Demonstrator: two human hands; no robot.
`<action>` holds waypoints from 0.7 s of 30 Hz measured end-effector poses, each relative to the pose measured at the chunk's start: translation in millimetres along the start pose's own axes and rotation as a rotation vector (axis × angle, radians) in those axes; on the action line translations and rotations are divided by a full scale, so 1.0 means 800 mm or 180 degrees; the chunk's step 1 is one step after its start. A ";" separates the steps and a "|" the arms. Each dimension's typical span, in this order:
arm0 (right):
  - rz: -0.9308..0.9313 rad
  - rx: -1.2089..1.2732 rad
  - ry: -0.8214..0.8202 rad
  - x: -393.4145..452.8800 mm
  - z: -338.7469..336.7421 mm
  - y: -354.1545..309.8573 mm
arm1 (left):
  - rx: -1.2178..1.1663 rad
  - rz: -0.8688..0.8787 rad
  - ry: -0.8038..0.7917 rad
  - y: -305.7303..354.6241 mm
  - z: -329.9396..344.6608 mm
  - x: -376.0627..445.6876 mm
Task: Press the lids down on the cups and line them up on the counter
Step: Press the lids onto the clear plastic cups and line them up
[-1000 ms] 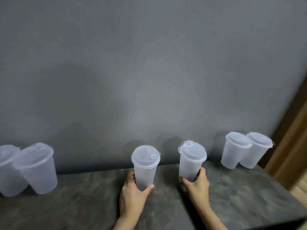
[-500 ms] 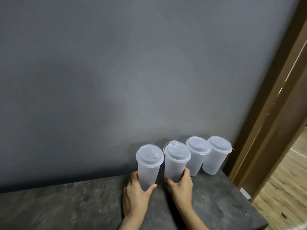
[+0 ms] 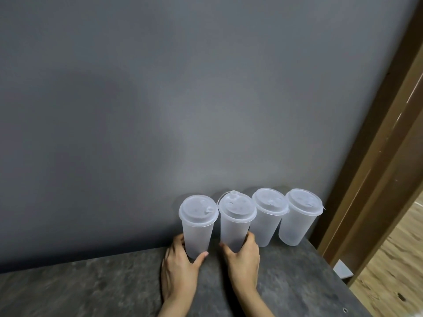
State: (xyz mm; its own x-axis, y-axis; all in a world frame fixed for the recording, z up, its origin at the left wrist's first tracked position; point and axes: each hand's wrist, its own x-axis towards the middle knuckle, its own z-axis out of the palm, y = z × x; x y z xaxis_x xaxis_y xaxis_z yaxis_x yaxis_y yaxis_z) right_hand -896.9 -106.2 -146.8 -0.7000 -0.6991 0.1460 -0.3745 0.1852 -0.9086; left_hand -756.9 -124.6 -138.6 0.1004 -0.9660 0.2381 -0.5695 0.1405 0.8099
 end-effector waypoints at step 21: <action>-0.0139 -0.0259 -0.0103 -0.004 -0.007 -0.008 | 0.0182 0.0081 0.0035 -0.003 0.002 -0.002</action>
State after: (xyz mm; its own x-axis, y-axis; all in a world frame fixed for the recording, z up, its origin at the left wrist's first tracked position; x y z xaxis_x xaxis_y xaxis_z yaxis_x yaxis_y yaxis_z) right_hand -895.7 -101.1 -139.6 -0.6624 -0.7295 0.1708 -0.4532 0.2086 -0.8666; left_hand -756.8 -123.7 -141.6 0.0941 -0.9598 0.2643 -0.6176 0.1519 0.7717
